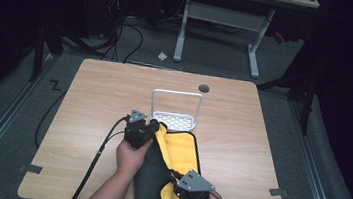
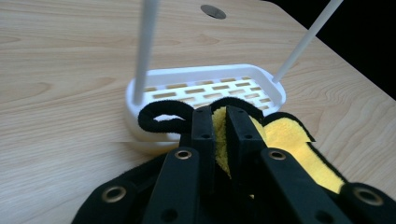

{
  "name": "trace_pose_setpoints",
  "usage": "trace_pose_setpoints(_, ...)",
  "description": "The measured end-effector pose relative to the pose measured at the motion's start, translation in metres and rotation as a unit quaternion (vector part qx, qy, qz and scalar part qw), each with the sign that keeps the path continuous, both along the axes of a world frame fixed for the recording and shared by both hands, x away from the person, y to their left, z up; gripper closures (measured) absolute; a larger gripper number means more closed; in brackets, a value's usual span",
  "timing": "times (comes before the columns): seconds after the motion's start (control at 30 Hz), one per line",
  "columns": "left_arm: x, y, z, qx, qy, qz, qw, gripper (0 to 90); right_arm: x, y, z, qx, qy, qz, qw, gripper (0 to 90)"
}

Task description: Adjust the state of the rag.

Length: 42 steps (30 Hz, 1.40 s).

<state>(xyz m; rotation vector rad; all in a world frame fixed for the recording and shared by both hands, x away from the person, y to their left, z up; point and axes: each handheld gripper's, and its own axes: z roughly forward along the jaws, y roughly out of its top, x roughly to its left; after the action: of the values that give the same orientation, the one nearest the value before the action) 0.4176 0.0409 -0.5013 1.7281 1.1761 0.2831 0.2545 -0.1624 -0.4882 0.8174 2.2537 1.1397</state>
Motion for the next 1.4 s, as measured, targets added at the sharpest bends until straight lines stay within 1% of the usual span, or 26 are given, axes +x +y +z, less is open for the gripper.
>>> trace_pose_setpoints(0.13, 0.001, -0.016, 0.005, 0.004, -0.008, -0.005, 1.0000, 82.2, 0.000, -0.015, -0.002, 0.002, 0.004, -0.013, 0.9999, 83.0)
trace_pose_setpoints(0.23, 0.001, -0.023, 0.009, 0.003, -0.013, -0.005, 0.9999, 82.0, -0.001, -0.023, -0.004, 0.004, 0.008, -0.021, 0.9997, 82.8)
trace_pose_setpoints(0.3, 0.000, -0.025, 0.011, 0.002, -0.015, -0.005, 0.9999, 81.9, -0.001, -0.027, -0.004, 0.007, 0.007, -0.026, 0.9996, 82.8)
trace_pose_setpoints(0.37, -0.003, -0.026, 0.015, 0.003, -0.026, -0.005, 0.9997, 81.8, -0.002, -0.031, -0.002, 0.012, 0.007, -0.029, 0.9995, 82.6)
trace_pose_setpoints(0.5, -0.010, -0.023, 0.022, -0.005, -0.037, -0.010, 0.9993, 81.5, -0.007, -0.037, 0.001, 0.022, 0.002, -0.032, 0.9992, 82.5)
trace_pose_setpoints(0.6, -0.011, -0.024, 0.024, -0.010, -0.038, -0.015, 0.9991, 81.2, -0.010, -0.040, 0.003, 0.024, -0.001, -0.035, 0.9991, 82.5)
trace_pose_setpoints(0.63, -0.010, -0.026, 0.024, -0.009, -0.034, -0.017, 0.9992, 81.0, -0.010, -0.041, 0.003, 0.024, -0.001, -0.035, 0.9991, 82.4)
trace_pose_setpoints(0.7, -0.007, -0.032, 0.020, 0.002, -0.024, -0.022, 0.9995, 80.4, -0.011, -0.042, 0.001, 0.022, 0.004, -0.037, 0.9991, 82.0)
trace_pose_setpoints(0.77, -0.002, -0.038, 0.014, 0.010, -0.007, -0.025, 0.9996, 80.1, -0.011, -0.043, -0.003, 0.009, 0.014, -0.040, 0.9991, 81.8)
trace_pose_setpoints(0.8, 0.001, -0.043, 0.010, 0.021, 0.001, -0.029, 0.9994, 80.2, -0.011, -0.044, -0.006, 0.003, 0.020, -0.043, 0.9989, 81.5)
trace_pose_setpoints(0.83, 0.002, -0.046, 0.008, 0.028, 0.006, -0.032, 0.9991, 80.3, -0.010, -0.046, -0.010, -0.006, 0.028, -0.045, 0.9986, 81.3)
trace_pose_setpoints(0.9, 0.004, -0.053, 0.004, 0.034, 0.010, -0.034, 0.9988, 80.5, -0.010, -0.048, -0.013, -0.006, 0.039, -0.047, 0.9981, 81.3)
trace_pose_setpoints(1.0, 0.007, -0.061, 0.002, 0.035, 0.016, -0.038, 0.9986, 80.5, -0.008, -0.052, -0.017, -0.010, 0.045, -0.054, 0.9975, 81.3)
trace_pose_setpoints(1.1, 0.007, -0.068, 0.002, 0.027, 0.018, -0.043, 0.9986, 80.3, -0.008, -0.054, -0.017, -0.013, 0.047, -0.059, 0.9970, 80.3)
trace_pose_setpoints(1.13, 0.007, -0.070, 0.002, 0.023, 0.017, -0.047, 0.9985, 78.9, -0.008, -0.055, -0.017, -0.010, 0.048, -0.060, 0.9970, 79.1)
trace_pose_setpoints(1.17, 0.007, -0.072, 0.002, 0.016, 0.015, -0.057, 0.9981, 75.7, -0.009, -0.056, -0.017, -0.009, 0.049, -0.062, 0.9969, 76.7)
trace_pose_setpoints(1.2, 0.007, -0.076, 0.001, 0.009, 0.017, -0.076, 0.9969, 69.9, -0.009, -0.057, -0.016, -0.006, 0.046, -0.066, 0.9968, 72.5)
trace_pose_setpoints(1.23, 0.007, -0.079, 0.001, 0.009, 0.021, -0.085, 0.9961, 63.4, -0.009, -0.059, -0.015, -0.002, 0.039, -0.078, 0.9962, 69.0)
trace_pose_setpoints(1.27, 0.005, -0.080, 0.001, 0.010, 0.015, -0.089, 0.9958, 59.8, -0.008, -0.061, -0.014, 0.002, 0.034, -0.086, 0.9957, 66.7)
trace_pose_setpoints(1.33, 0.003, -0.081, 0.002, 0.004, 0.008, -0.097, 0.9952, 54.4, -0.008, -0.064, -0.011, 0.011, 0.022, -0.100, 0.9946, 65.0)
trace_pose_setpoints(1.4, 0.001, -0.081, 0.003, 0.001, 0.007, -0.102, 0.9947, 51.8, -0.007, -0.067, -0.009, 0.016, 0.016, -0.107, 0.9940, 65.0)
